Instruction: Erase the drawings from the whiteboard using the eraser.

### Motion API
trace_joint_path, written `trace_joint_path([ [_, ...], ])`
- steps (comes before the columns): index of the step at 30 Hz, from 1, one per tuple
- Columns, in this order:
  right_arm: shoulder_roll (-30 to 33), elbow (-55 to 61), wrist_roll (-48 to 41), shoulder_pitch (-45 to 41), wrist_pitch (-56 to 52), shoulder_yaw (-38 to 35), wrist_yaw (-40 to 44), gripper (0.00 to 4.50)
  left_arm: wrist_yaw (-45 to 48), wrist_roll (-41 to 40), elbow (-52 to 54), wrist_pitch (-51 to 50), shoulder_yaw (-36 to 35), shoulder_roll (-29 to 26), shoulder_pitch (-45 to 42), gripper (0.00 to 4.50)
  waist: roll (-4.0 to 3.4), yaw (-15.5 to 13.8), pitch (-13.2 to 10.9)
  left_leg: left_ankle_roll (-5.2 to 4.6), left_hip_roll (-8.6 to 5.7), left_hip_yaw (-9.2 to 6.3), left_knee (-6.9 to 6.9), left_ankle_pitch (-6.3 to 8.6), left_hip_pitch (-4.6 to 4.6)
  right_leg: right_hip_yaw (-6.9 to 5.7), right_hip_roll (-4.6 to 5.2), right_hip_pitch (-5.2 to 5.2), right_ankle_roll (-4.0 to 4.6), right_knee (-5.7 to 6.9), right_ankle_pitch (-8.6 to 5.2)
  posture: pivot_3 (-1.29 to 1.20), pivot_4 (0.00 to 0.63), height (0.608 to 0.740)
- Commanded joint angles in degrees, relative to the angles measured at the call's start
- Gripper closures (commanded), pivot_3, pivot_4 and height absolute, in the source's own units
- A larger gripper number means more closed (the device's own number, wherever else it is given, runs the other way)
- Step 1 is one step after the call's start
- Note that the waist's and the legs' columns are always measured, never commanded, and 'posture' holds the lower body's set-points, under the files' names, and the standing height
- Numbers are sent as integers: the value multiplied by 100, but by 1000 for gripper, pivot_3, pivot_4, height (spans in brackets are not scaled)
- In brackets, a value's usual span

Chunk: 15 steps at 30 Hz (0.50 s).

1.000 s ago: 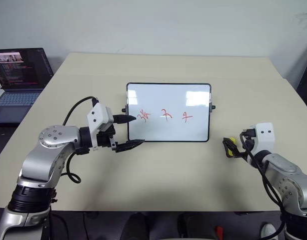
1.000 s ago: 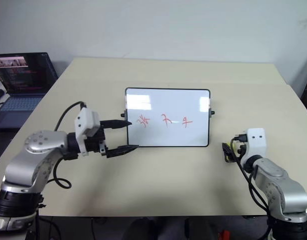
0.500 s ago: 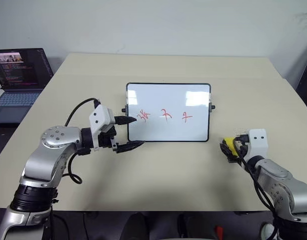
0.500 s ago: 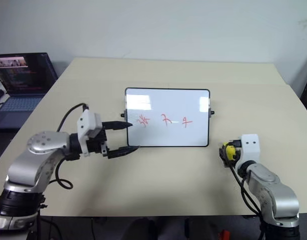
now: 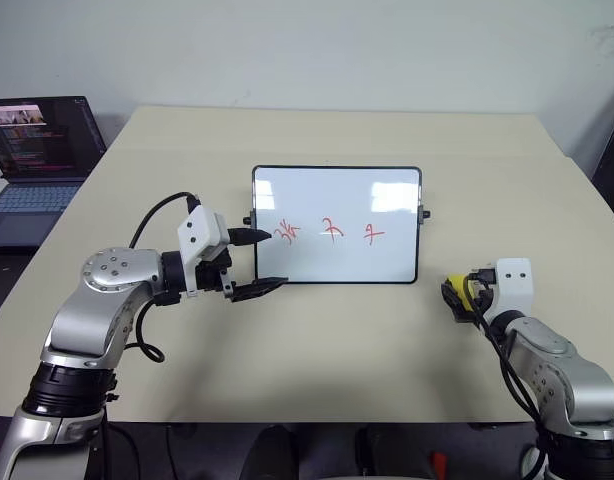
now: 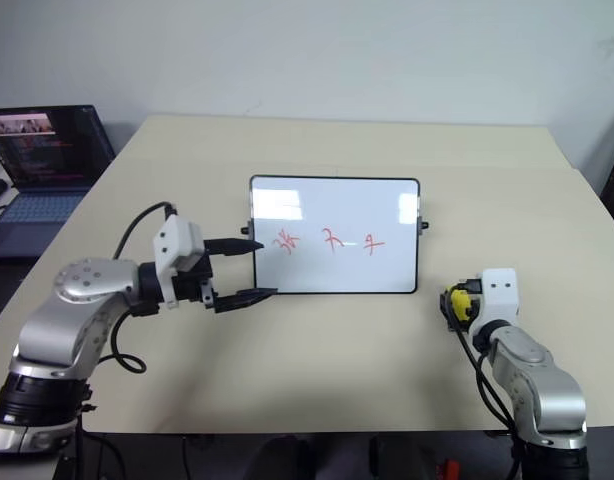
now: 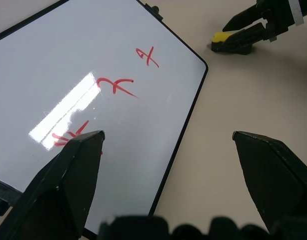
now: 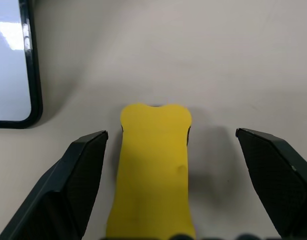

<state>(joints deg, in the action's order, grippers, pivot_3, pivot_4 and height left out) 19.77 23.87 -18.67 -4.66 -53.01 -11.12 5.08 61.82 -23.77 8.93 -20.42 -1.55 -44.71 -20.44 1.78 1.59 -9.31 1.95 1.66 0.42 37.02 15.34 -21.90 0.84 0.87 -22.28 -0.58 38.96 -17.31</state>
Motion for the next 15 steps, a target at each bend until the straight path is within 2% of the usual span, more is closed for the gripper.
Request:
trace_joint_path([
  [1, 1, 53, 55, -102, 114, -33, 41, 1279, -59, 27, 117, 108, -82, 12, -7, 0, 0, 0, 0, 0, 0, 0, 0, 0, 0, 0, 0, 0, 0, 0, 0, 0, 150, 740],
  [6, -11, -38, 115, -157, 129, -2, 86, 3079, -120, 12, 192, 75, -113, 4, 75, 0, 0, 2, 0, 0, 0, 0, 0, 0, 0, 0, 0, 0, 0, 0, 0, 0, 150, 740],
  [7, -10, -42, 126, -158, 121, 10, 104, 3206, -135, 3, 213, 62, -123, -3, 95, 0, 0, 2, 0, 0, 0, 1, 0, 0, 0, 1, 0, 0, 0, 0, 0, 0, 150, 740],
  [12, 3, -38, 189, -144, 141, 34, 175, 3207, -342, -69, 385, -137, -253, -32, 313, 0, 0, 3, 0, 0, 1, 0, 0, 0, 0, 0, 0, 0, 0, 0, 0, 0, 150, 740],
  [15, 213, 20, 288, -110, 373, 152, 390, 3208, -767, -126, 718, -497, -517, -29, 711, 0, -1, 7, 0, 0, 1, 0, 0, 0, 0, 1, 2, 0, 0, 0, 0, 0, 150, 740],
])
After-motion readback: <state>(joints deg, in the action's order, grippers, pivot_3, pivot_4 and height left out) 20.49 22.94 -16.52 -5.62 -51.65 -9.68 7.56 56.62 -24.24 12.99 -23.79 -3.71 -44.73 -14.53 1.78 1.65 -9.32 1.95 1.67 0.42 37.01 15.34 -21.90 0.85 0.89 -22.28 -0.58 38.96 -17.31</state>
